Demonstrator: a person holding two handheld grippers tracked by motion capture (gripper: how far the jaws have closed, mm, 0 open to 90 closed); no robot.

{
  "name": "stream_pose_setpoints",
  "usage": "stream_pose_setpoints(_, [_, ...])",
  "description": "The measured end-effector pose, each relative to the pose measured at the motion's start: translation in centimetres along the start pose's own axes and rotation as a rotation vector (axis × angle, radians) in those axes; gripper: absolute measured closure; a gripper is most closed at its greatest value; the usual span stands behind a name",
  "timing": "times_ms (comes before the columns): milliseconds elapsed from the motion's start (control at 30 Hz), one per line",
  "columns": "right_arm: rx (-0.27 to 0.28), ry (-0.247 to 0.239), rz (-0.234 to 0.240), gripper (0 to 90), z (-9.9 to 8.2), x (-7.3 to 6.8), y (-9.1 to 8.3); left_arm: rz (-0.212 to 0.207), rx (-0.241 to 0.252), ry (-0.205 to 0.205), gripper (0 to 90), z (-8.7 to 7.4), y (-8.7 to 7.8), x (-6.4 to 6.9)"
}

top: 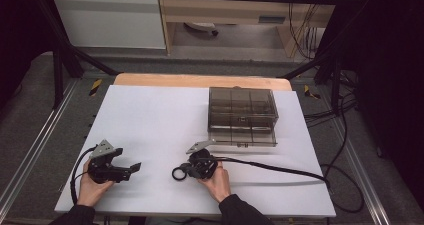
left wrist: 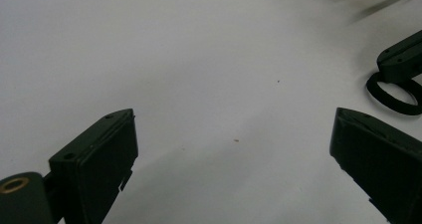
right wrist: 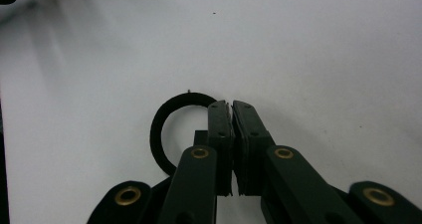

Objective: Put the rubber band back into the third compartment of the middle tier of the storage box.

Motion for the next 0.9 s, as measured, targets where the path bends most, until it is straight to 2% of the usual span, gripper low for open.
stream_pose_setpoints(900, [0.023, -0.015, -0.019, 87.4, 1.2, 0.1, -1.8, 0.001, 0.002, -0.001, 4.6, 0.0, 0.0, 0.0])
Point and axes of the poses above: each handheld gripper's, and its own axes: y roughly forward along the jaws, z roughly out of its top, x roughly to its right, the point moved 9 cm from there along y, roughly forward along the jaws, and after that the axes turned 1 degree about z, right-handed, at the moved point
